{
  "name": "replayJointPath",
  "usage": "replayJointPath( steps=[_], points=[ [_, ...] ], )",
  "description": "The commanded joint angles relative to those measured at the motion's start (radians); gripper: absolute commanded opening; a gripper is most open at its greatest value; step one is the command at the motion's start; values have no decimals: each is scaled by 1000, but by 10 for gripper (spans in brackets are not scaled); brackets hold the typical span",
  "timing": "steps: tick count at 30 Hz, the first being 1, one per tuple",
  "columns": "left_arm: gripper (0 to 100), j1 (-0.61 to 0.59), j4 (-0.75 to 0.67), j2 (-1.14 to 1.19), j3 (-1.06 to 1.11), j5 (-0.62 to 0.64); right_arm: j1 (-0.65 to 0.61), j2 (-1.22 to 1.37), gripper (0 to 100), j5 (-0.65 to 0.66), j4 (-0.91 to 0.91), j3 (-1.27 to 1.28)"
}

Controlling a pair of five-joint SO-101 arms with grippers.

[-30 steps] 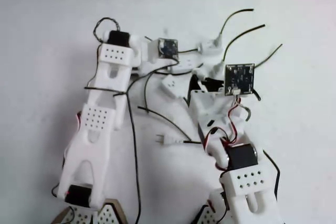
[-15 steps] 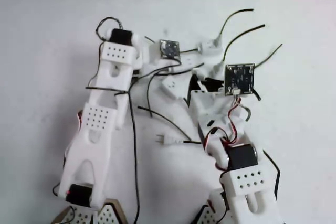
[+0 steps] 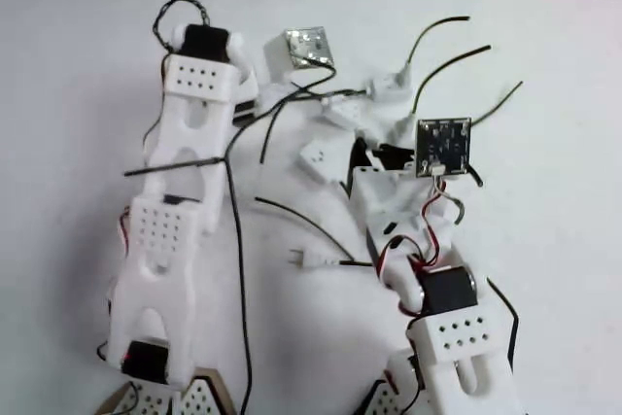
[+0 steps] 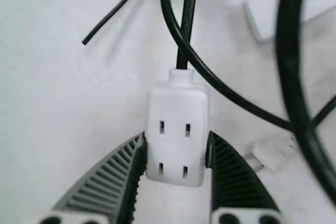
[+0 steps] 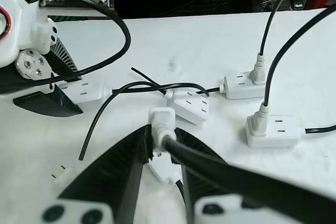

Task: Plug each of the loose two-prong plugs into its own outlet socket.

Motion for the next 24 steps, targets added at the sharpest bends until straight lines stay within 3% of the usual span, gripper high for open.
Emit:
replayJointPath(
  steps=[1, 10, 24],
  points=[
    [22, -12, 3, -337, 350, 11, -1, -18, 17, -2, 4, -9],
    [22, 2, -23, -734, 925, 20, -1, -18, 17, -2, 4, -9],
    [22, 7, -474, -1015, 1672, 279, -2, -18, 17, -2, 16, -9]
  ],
)
